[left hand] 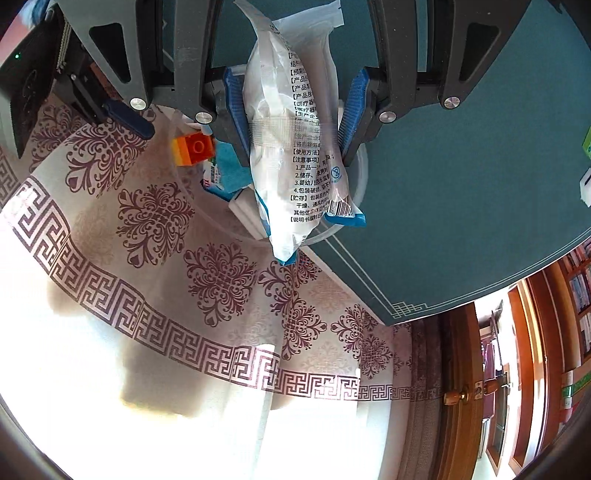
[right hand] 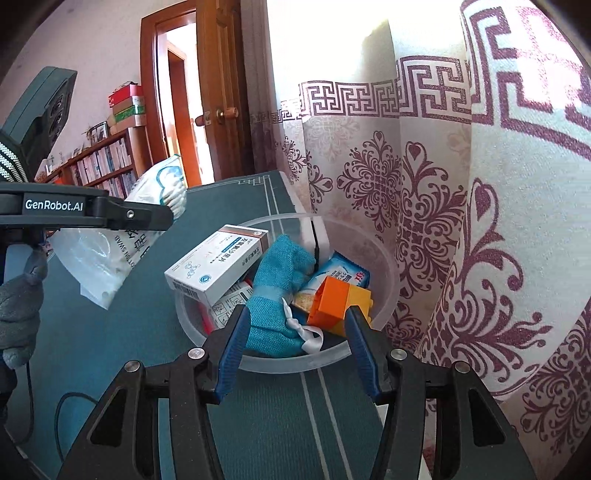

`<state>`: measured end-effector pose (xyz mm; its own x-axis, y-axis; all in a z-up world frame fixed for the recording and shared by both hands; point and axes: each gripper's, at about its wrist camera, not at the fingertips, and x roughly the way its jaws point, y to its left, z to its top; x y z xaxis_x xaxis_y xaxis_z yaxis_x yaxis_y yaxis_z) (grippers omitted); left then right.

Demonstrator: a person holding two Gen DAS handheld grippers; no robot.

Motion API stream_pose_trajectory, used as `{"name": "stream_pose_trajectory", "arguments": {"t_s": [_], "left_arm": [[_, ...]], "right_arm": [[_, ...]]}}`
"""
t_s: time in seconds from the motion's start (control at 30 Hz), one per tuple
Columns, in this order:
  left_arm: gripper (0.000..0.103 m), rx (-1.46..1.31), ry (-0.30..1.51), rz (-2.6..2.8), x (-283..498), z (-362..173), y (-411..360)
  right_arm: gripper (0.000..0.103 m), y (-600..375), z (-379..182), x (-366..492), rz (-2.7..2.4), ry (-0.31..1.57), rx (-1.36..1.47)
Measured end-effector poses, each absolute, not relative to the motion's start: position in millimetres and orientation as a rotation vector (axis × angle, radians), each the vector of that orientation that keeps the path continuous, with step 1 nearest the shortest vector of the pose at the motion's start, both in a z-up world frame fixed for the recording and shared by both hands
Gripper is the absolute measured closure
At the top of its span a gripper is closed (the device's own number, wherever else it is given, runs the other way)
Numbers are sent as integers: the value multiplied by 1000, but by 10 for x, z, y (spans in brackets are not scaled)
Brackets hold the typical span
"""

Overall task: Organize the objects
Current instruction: 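Open the right gripper to drop the sponge block into the clear bowl, then lower the white wrapped packet into the bowl and open the left gripper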

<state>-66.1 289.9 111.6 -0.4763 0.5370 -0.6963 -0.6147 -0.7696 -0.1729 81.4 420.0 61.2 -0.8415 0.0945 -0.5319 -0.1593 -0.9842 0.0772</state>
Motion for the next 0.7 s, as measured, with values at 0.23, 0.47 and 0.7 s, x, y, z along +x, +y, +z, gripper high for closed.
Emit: {"name": "stream_pose_trajectory", "arguments": {"t_s": [0.23, 0.47, 0.7], "left_arm": [[55, -1014, 112, 2160, -698, 1155, 3224], [55, -1040, 96, 2115, -785, 1069, 3452], [55, -1058, 103, 2101, -820, 971, 3564]], "right_arm": [[48, 4205, 627, 845, 2898, 194, -806], [48, 4196, 637, 841, 2910, 202, -803], [48, 4185, 632, 845, 2913, 207, -805]]}}
